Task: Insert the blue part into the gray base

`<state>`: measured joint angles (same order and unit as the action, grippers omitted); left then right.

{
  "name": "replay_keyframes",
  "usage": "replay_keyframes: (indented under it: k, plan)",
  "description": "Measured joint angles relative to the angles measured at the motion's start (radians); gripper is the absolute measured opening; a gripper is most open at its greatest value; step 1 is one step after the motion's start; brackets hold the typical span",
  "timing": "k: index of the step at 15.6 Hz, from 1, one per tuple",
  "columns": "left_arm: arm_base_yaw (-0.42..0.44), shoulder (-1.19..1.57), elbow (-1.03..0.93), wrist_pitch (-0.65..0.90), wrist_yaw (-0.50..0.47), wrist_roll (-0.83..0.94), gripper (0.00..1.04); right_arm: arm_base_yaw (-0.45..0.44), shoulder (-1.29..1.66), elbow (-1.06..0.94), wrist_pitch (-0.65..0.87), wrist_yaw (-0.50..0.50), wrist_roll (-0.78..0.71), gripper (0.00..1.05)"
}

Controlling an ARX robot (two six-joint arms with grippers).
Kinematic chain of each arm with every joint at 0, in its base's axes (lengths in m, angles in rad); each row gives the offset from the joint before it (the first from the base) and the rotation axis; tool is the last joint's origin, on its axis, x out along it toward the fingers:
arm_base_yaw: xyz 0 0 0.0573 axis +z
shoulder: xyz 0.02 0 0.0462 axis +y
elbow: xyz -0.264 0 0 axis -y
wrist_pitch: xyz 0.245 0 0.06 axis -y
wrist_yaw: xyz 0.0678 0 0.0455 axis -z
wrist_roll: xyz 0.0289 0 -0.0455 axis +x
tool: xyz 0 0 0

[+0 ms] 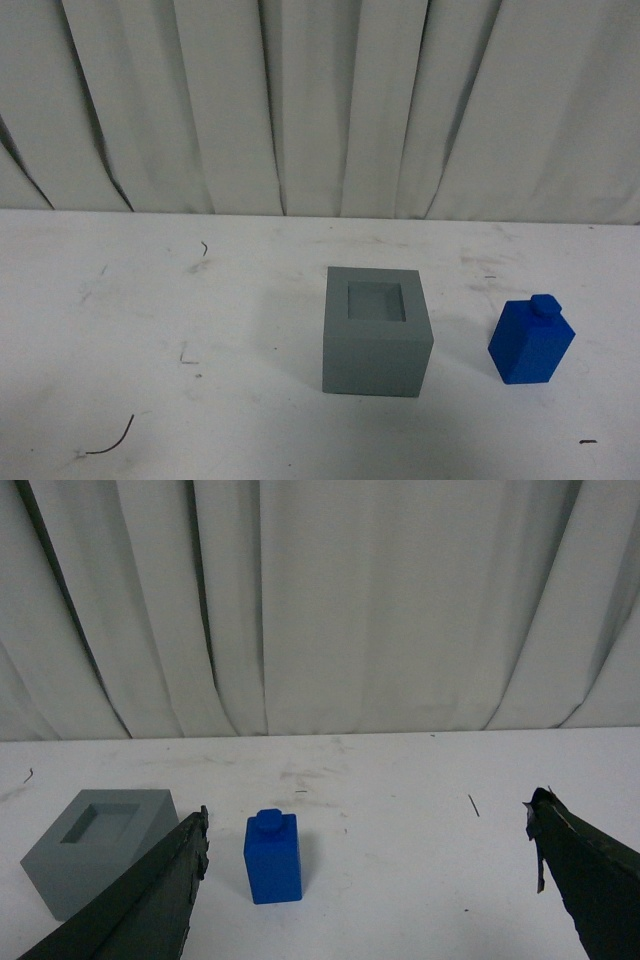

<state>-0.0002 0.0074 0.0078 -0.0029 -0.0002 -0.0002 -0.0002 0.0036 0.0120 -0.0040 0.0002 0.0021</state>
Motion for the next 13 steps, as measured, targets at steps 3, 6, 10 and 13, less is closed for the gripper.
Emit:
replay_keyframes:
  k: [3,6,10,13]
  plan:
    - [0.0,0.0,0.0,0.0,0.0,0.0,0.98,0.0,0.0,0.0,0.0,0.0,0.0,0.98]
    - [0.0,0.0,0.0,0.0,0.0,0.0,0.98,0.0,0.0,0.0,0.0,0.0,0.0,0.98]
    - [0.0,0.0,0.0,0.0,0.0,0.0,0.98,0.0,0.0,0.0,0.0,0.0,0.0,0.98]
    - [0.0,0.0,0.0,0.0,0.0,0.0,0.98,0.0,0.0,0.0,0.0,0.0,0.0,0.98]
